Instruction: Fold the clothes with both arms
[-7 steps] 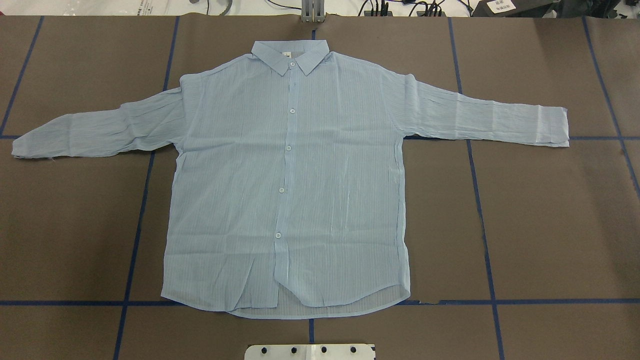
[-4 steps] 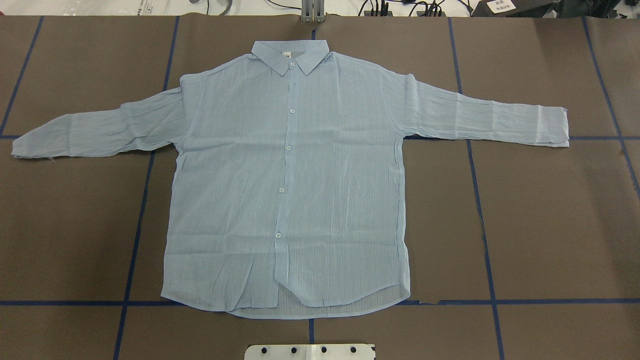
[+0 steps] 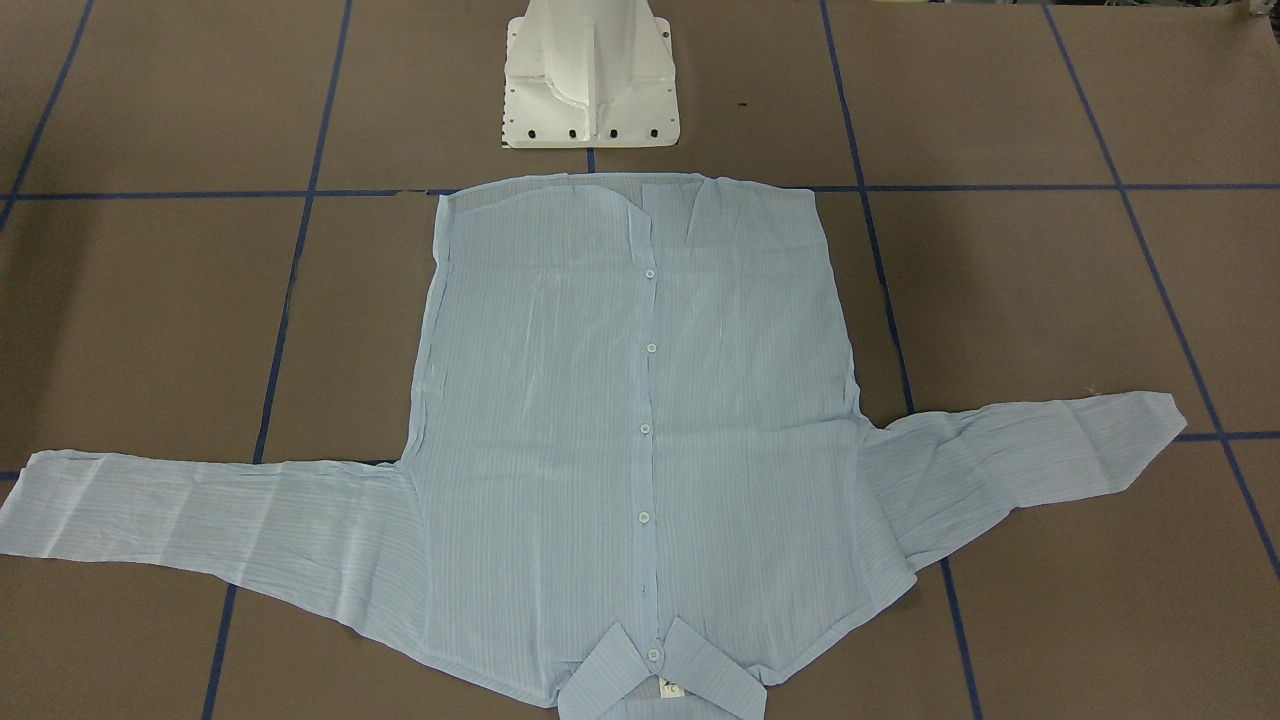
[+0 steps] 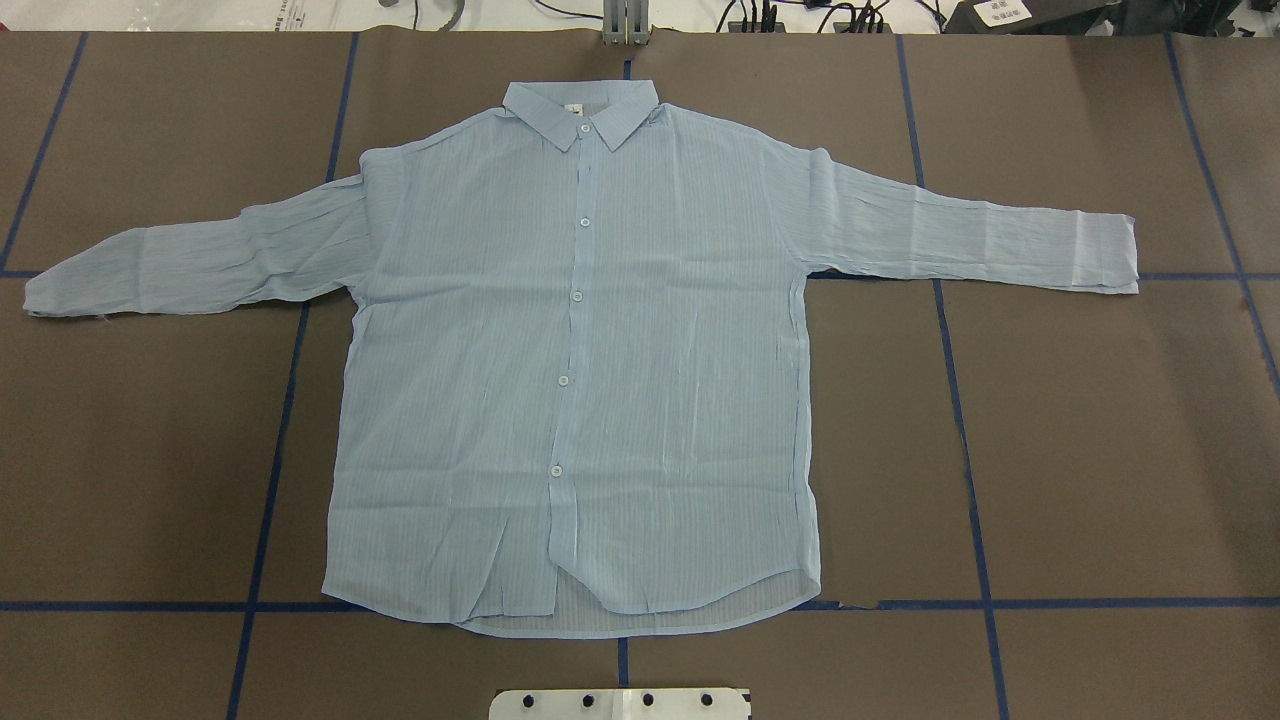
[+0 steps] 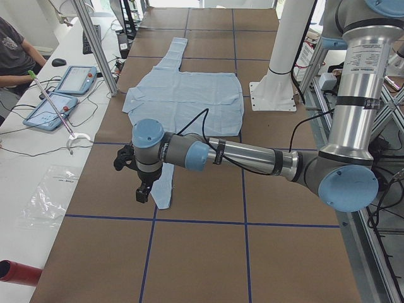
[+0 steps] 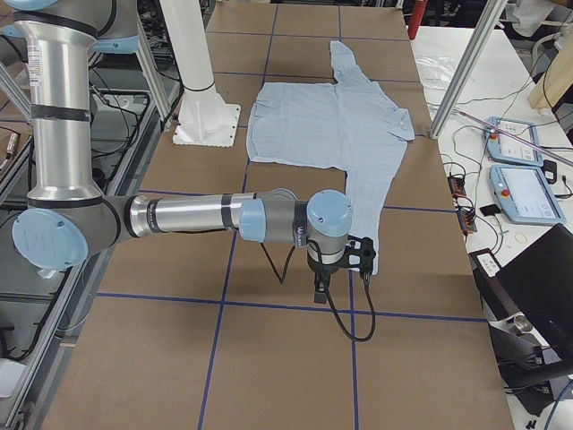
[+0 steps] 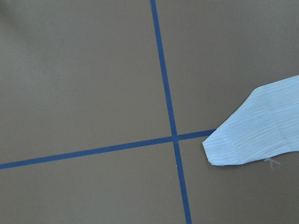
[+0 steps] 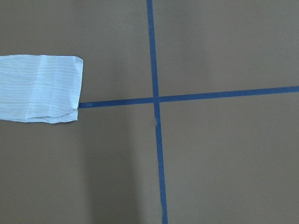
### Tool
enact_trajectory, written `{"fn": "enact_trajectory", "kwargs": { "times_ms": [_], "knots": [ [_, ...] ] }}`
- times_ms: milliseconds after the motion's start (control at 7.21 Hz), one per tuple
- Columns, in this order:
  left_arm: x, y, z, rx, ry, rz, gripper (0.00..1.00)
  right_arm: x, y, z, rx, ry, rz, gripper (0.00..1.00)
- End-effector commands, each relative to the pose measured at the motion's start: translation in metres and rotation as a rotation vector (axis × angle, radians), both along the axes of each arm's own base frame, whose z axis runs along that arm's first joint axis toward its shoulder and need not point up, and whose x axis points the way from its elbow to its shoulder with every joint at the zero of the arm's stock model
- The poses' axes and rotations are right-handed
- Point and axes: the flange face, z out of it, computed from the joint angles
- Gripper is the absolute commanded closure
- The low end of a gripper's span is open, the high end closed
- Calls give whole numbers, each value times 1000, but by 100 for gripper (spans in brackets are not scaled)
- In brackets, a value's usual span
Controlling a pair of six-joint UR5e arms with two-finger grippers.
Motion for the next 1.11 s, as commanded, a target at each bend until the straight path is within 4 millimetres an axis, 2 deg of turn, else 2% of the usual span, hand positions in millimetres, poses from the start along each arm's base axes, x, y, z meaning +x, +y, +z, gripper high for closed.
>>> {"fn": "enact_trajectory", "kwargs": {
  "times_ms": [0, 139, 277, 416, 694, 832, 971],
  "knots": [
    [30, -5, -1, 40, 12, 54, 0, -35, -23, 21, 77, -8, -8, 0],
    [31, -13, -14, 64, 16, 52, 0, -59, -29, 39, 106, -21, 23, 0],
    [32, -14, -10, 57, 17, 54, 0, -85, -32, 55, 128, -46, 44, 0],
    [31, -14, -11, 61, 16, 53, 0, -115, -41, 62, 133, -64, 53, 0],
    [31, -13, -7, 53, 14, 52, 0, -179, -60, 61, 162, -22, -4, 0],
    [31, -12, -6, 57, 16, 52, 0, -203, -67, 58, 169, -9, -32, 0],
    [31, -11, -1, 62, 17, 49, 0, -214, -74, 55, 173, -13, -45, 0]
  ]
}}
